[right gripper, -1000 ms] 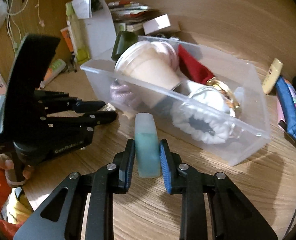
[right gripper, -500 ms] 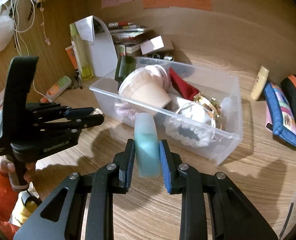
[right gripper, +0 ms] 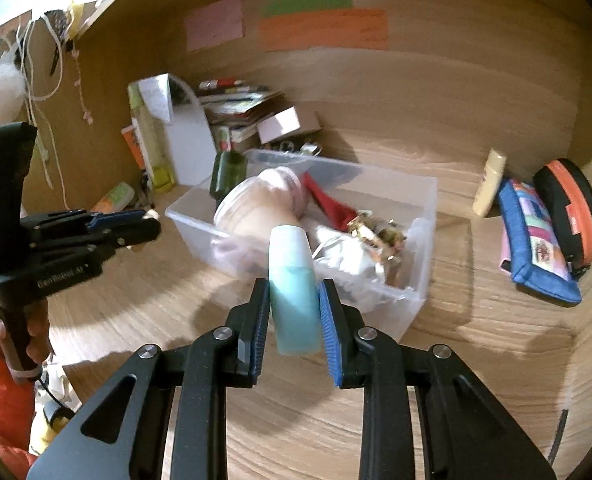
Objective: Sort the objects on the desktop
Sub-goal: 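Carry the mint-green stick and eraser over the clear box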
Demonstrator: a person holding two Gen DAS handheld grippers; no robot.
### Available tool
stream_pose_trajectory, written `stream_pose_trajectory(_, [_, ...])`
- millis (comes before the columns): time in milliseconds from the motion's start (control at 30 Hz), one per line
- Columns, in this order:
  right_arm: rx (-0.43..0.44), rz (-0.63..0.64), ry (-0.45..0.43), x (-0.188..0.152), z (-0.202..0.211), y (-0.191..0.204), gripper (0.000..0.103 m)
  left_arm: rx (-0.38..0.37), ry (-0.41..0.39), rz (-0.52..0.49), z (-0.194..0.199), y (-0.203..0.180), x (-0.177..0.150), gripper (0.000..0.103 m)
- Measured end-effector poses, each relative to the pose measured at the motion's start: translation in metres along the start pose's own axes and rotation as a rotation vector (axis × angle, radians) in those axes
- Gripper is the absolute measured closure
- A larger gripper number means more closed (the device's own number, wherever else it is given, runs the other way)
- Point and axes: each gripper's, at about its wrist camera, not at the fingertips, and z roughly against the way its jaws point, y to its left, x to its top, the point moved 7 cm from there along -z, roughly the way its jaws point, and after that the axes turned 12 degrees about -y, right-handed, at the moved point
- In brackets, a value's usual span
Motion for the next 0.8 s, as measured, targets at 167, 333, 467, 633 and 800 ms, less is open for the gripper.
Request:
stream_pose_trajectory(167, [-0.027,-0.018,-0.029,0.013,0.002,-0.016,0.080,0.002,-0.027,0.008,-0.003,0.005,0.017,0.080])
stream_pose_trajectory(333, [-0.059,-0.028,-0.046,0.026,-0.005,-0.032,0.080,-0.011,-0.030,0.016,-0.014,0.009,0.028,0.080])
stream_pose_trajectory(467, [-0.078,-0.034,-0.043,0.034,-0.016,-0.044,0.080,-0.020,-0.024,0.005,-0.025,0.008,0.035,0.080])
stream_pose_trajectory(633, [-0.074,-0.038,-0.032,0.040,-0.033,-0.050,0.080,-0.038,-0.007,-0.005,-0.045,0.005,0.040,0.080])
stream_pose_trajectory(800, [-0.054,-0.067,-0.013,0.039,-0.053,-0.052,0.080,-0.060,0.024,-0.007,-0.063,0.004,0.035,0.080])
